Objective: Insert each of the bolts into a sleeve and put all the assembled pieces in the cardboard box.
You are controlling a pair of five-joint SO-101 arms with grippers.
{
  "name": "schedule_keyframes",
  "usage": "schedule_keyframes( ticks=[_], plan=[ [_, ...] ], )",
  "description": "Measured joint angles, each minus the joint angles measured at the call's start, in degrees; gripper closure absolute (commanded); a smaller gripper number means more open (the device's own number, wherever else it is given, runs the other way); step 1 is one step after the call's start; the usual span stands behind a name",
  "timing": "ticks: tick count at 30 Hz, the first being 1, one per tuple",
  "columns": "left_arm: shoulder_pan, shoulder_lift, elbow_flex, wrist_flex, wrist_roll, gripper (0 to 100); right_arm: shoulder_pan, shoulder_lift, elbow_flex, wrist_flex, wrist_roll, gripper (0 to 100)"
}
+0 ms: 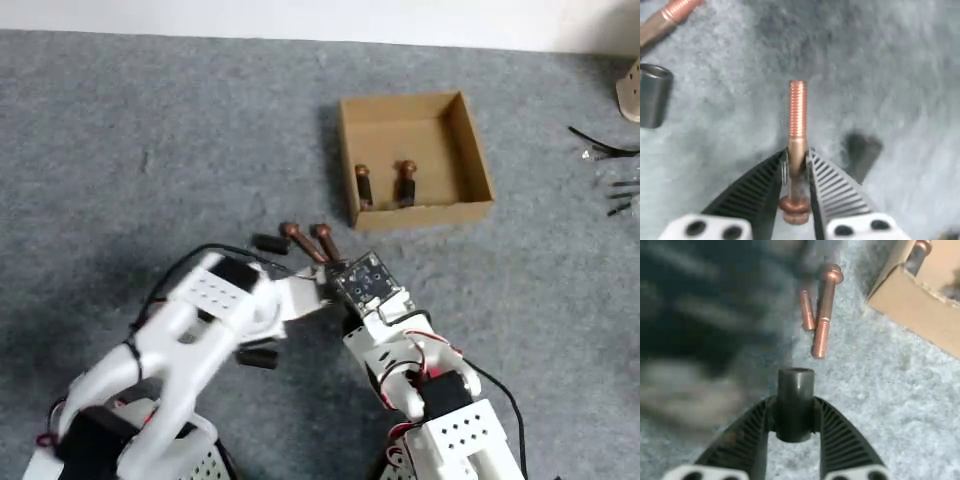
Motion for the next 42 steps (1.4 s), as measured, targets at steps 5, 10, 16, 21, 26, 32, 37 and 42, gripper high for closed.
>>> schedule_keyframes(
  ticks=[5,10,16,21,26,32,37,42],
  plan=[
    [-10.7,-2.2,-4.0,11.3,-24.7,100,0.0,0.0,0.0,0.0,0.0,99.4],
    [-19.5,1.1,-7.2,14.6,-26.9,100,0.0,0.0,0.0,0.0,0.0,99.4],
    [-23.5,12.7,-17.6,14.7,-26.9,100,0.0,0.0,0.0,0.0,0.0,99.4],
    [-24.4,23.9,-30.0,16.7,-26.9,98,0.0,0.0,0.0,0.0,0.0,99.4],
    [-24.4,34.2,-43.3,18.4,-26.8,73,0.0,0.0,0.0,0.0,0.0,99.4],
    [-24.4,41.2,-53.8,18.8,-21.9,78,0.0,0.0,0.0,0.0,0.0,99.4],
    [-24.4,41.5,-55.9,18.8,-2.2,78,0.0,0.0,0.0,0.0,0.0,99.4],
    [-25.3,41.6,-55.3,19.7,33.6,78,0.0,0.0,0.0,0.0,0.0,99.4]
  ],
)
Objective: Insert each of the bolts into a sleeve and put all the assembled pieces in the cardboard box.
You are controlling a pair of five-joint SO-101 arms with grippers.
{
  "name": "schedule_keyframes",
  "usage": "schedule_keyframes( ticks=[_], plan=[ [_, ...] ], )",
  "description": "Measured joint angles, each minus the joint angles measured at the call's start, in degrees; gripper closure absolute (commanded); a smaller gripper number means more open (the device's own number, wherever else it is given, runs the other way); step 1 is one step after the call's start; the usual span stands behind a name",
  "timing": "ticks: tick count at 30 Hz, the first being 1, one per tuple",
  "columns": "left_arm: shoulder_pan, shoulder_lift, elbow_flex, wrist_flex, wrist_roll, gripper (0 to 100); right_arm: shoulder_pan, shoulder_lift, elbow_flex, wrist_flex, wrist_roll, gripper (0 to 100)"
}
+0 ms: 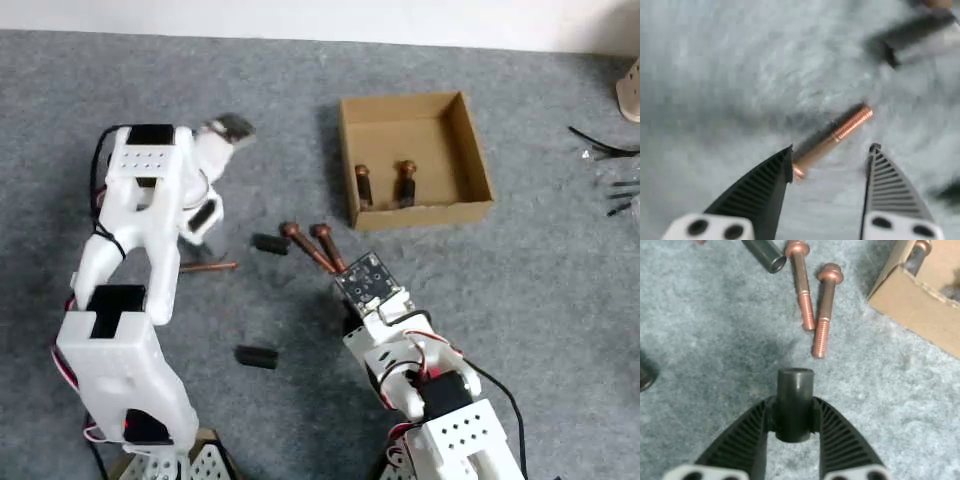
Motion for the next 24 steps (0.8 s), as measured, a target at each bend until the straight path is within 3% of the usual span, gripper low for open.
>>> schedule_keyframes(
  ticks=[5,8,17,24],
  plan=[
    [-1.1,0.0,0.5,0.1,35.2,78,0.0,0.0,0.2,0.0,0.0,99.4],
    [-0.7,0.0,0.5,0.1,49.5,78,0.0,0.1,0.4,0.0,0.0,99.4],
    [-0.1,0.0,5.5,0.1,71.7,78,0.0,0.1,0.4,-0.5,0.0,99.4],
    [-3.3,0.0,8.7,0.0,77.7,78,0.0,0.1,0.4,-0.5,0.0,99.4]
  ],
)
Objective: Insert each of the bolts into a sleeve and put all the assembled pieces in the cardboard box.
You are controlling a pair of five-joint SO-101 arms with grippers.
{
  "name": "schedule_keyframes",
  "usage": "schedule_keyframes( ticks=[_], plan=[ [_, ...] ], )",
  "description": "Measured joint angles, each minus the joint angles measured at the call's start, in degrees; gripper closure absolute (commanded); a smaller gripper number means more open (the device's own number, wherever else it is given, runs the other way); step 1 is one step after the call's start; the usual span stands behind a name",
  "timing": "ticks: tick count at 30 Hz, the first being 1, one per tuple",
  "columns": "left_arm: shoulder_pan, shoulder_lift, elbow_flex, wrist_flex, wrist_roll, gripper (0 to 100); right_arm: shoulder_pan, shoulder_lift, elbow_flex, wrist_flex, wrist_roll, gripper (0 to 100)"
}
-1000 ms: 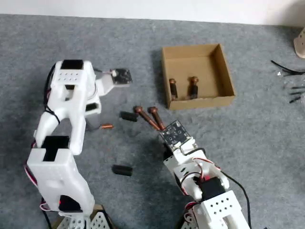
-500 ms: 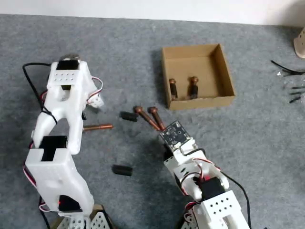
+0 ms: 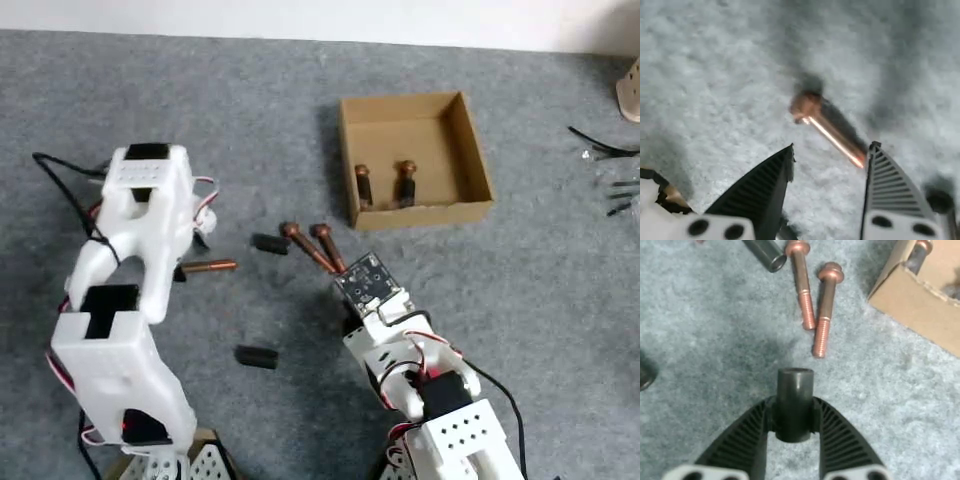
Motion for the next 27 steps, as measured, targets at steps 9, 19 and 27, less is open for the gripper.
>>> schedule_keyframes(
  ticks=[9,19,27],
  plan=[
    [-2.7,5.5,0.6,-2.2,0.4,78,0.0,0.0,0.0,0.0,0.0,99.4],
    [-2.7,14.4,-6.1,0.2,3.3,78,0.0,0.0,0.0,0.0,0.0,99.4],
    [-2.6,16.5,-10.9,4.5,3.3,94,0.0,0.0,0.0,0.0,0.0,99.4]
  ],
)
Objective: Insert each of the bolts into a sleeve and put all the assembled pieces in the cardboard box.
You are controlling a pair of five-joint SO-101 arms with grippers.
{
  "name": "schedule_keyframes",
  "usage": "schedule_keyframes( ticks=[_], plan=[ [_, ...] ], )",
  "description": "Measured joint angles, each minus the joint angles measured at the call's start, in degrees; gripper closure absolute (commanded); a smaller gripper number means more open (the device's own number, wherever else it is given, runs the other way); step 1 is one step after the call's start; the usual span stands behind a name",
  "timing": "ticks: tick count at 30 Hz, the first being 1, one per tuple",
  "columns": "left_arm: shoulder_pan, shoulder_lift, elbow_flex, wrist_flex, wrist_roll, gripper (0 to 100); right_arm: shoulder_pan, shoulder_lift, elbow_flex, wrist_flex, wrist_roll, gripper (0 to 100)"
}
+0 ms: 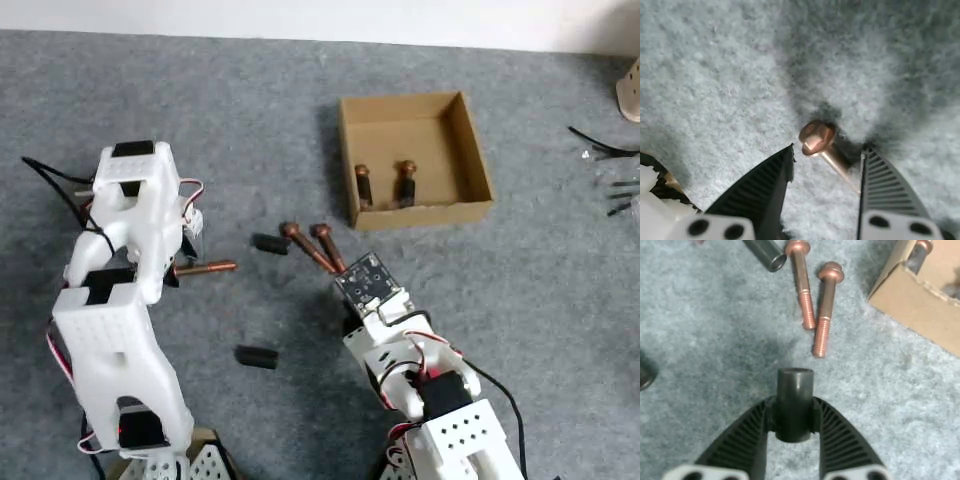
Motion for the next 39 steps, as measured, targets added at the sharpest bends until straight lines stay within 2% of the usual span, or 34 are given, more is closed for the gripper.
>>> schedule_keyframes(
  ticks=[1,3,5,11,14,21,27,34,39],
  plan=[
    [0.3,0.0,-0.1,0.2,0.0,100,0.0,0.0,0.0,0.0,0.0,99.4],
    [1.0,0.4,-0.2,0.5,0.0,97,0.0,0.0,0.0,0.0,0.0,99.4],
    [1.3,1.4,0.4,1.1,0.4,100,0.0,0.0,0.0,0.0,0.0,99.4],
    [1.3,1.4,-0.6,1.6,-2.2,100,0.0,0.0,0.0,0.0,0.0,99.4],
    [1.3,1.7,-4.7,3.5,-9.4,100,0.0,0.0,0.0,0.0,0.0,99.4],
    [0.9,2.5,-21.9,8.7,-32.1,100,0.0,0.0,0.0,0.0,0.0,99.4],
    [0.9,1.9,-35.4,9.2,-42.6,100,0.0,0.0,0.0,0.0,0.0,99.4],
    [0.9,-15.1,-35.9,9.9,-44.2,100,0.0,0.0,0.0,0.0,0.0,99.4],
    [1.1,-35.0,-23.8,10.5,-44.2,100,0.0,0.0,0.0,0.0,0.0,99.4]
  ],
)
